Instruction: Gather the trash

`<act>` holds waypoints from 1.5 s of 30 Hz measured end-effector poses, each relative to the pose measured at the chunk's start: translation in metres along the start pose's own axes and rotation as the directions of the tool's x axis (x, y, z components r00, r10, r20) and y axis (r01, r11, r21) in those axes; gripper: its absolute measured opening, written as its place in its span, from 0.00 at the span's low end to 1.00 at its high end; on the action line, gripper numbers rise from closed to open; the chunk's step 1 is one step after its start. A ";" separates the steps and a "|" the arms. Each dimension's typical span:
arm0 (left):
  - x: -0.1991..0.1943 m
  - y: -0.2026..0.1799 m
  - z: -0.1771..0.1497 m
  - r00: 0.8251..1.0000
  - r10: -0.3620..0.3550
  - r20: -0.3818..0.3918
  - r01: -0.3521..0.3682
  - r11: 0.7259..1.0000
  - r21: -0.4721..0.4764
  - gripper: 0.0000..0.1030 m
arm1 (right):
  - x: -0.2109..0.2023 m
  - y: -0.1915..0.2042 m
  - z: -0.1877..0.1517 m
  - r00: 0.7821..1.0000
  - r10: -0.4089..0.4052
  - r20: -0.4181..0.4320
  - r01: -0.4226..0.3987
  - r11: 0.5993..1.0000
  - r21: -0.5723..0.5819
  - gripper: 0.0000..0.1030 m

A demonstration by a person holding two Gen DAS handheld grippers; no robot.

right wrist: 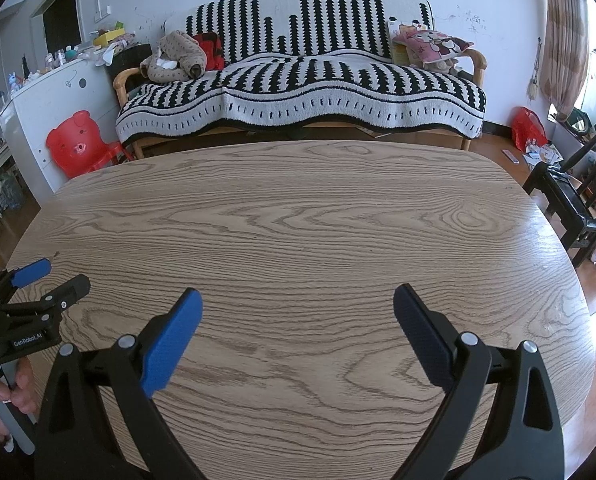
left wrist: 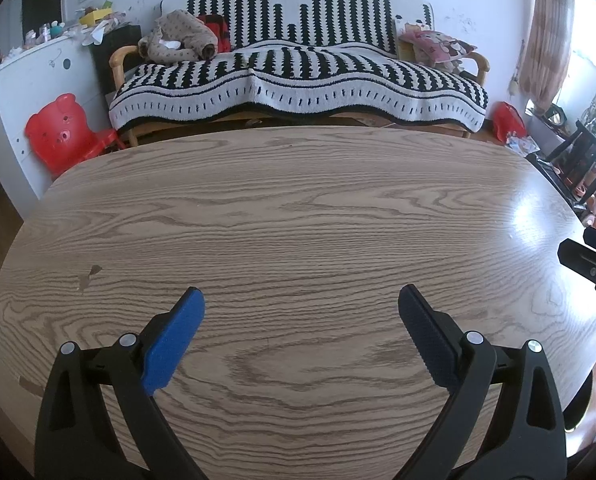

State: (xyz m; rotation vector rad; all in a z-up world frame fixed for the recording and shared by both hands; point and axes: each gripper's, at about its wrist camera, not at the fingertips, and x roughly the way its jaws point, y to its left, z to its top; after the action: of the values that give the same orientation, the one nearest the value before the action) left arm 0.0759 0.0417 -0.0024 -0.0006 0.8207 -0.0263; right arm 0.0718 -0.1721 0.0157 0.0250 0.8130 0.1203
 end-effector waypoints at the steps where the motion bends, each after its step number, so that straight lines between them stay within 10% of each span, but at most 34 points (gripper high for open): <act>1: 0.000 0.001 0.000 1.000 0.000 -0.001 0.000 1.000 0.001 0.92 | 0.000 0.000 0.000 1.000 -0.001 0.000 0.001 1.000 0.000 0.90; 45: 0.000 0.002 0.000 1.000 0.015 0.003 -0.015 1.000 0.018 0.92 | 0.000 0.000 -0.001 1.000 0.000 -0.001 0.000 1.000 -0.002 0.90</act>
State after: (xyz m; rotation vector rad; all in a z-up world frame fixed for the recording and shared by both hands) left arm 0.0758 0.0436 -0.0028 0.0225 0.8172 -0.0199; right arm 0.0711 -0.1723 0.0150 0.0231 0.8139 0.1208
